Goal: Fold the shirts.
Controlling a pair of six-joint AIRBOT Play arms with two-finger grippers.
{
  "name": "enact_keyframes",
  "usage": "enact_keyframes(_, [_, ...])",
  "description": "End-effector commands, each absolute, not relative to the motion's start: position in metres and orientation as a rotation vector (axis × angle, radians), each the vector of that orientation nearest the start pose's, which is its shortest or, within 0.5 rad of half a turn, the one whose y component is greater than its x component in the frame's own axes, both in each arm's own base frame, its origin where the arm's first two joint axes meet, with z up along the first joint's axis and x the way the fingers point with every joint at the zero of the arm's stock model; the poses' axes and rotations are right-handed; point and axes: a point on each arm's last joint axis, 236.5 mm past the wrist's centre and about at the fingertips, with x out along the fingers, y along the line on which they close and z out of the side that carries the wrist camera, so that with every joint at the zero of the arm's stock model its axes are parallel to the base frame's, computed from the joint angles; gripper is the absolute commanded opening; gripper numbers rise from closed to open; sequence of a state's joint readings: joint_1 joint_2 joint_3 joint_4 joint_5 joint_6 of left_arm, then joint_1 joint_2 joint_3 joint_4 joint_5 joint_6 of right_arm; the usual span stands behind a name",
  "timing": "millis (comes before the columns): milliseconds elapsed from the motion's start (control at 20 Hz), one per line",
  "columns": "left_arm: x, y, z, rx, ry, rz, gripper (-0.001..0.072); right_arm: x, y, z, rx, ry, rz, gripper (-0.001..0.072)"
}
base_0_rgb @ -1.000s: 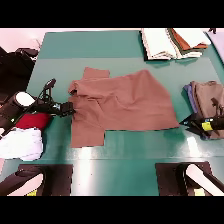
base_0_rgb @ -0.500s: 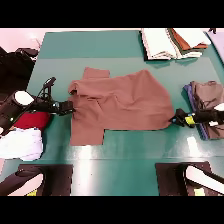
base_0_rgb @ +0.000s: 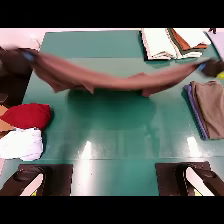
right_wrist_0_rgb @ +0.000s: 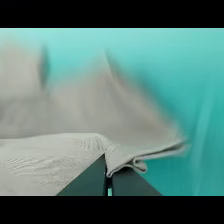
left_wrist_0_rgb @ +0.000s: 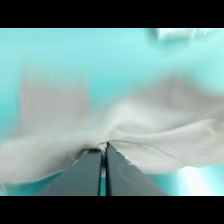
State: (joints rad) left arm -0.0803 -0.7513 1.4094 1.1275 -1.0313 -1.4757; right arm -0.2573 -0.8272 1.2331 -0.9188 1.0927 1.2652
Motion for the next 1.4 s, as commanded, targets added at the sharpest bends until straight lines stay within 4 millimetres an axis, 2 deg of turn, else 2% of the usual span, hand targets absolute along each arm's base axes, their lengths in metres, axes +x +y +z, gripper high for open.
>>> enact_keyframes(0, [0.230,-0.094,0.506,-0.116,-0.036,-0.406,0.0026,0.302,0.046,0.413,0.090,0.170,0.276,0.0018])
enact_keyframes(100, [0.187,-0.089,0.558,-0.097,-0.191,-0.408,0.0026,0.271,0.046,0.458,0.011,0.063,0.243,0.0018])
enact_keyframes(200, [0.156,-0.085,0.588,-0.084,-0.290,-0.408,0.0026,0.250,0.037,0.485,-0.036,0.008,0.177,0.0018])
enact_keyframes(250, [0.149,-0.084,0.595,-0.080,-0.314,-0.403,0.0026,0.244,0.033,0.492,-0.045,0.001,0.152,0.0018])
enact_keyframes(350, [0.153,-0.080,0.593,-0.081,-0.305,-0.383,0.0026,0.240,0.031,0.494,-0.054,0.036,0.138,0.0018])
enact_keyframes(450, [0.184,-0.077,0.568,-0.083,-0.193,-0.356,0.0026,0.251,0.031,0.484,-0.061,0.118,0.158,0.0018])
enact_keyframes(550, [0.236,-0.081,0.517,-0.071,0.014,-0.345,0.0026,0.278,0.028,0.455,-0.039,0.254,0.183,0.0018])
enact_keyframes(600, [0.267,-0.085,0.482,-0.070,0.141,-0.348,0.0026,0.294,0.025,0.436,-0.020,0.330,0.192,0.0017])
enact_keyframes(700, [0.322,-0.091,0.407,-0.077,0.385,-0.349,0.0027,0.331,0.016,0.382,0.026,0.502,0.211,0.0018])
enact_keyframes(850, [0.393,-0.097,0.288,-0.108,0.694,-0.332,0.0027,0.381,0.019,0.271,0.107,0.794,0.261,0.0017])
enact_keyframes(950, [0.421,-0.101,0.208,-0.137,0.875,-0.322,0.0028,0.401,0.025,0.191,0.165,0.981,0.288,0.0017])
enact_keyframes(1050, [0.443,-0.102,0.133,-0.160,1.017,-0.301,0.0028,0.417,0.028,0.123,0.217,1.117,0.291,0.0017])
enact_keyframes(1150, [0.466,-0.102,0.084,-0.165,1.075,-0.285,0.0027,0.430,0.028,0.077,0.292,1.198,0.267,0.0017])
enact_keyframes(1200, [0.477,-0.101,0.069,-0.169,1.075,-0.278,0.0027,0.439,0.029,0.064,0.325,1.207,0.262,0.0017])
enact_keyframes(1250, [0.488,-0.101,0.060,-0.176,1.061,-0.268,0.0027,0.450,0.031,0.056,0.350,1.200,0.266,0.0017])
enact_keyframes(1350, [0.506,-0.097,0.056,-0.220,1.015,-0.251,0.0027,0.471,0.030,0.055,0.360,1.171,0.267,0.0017])
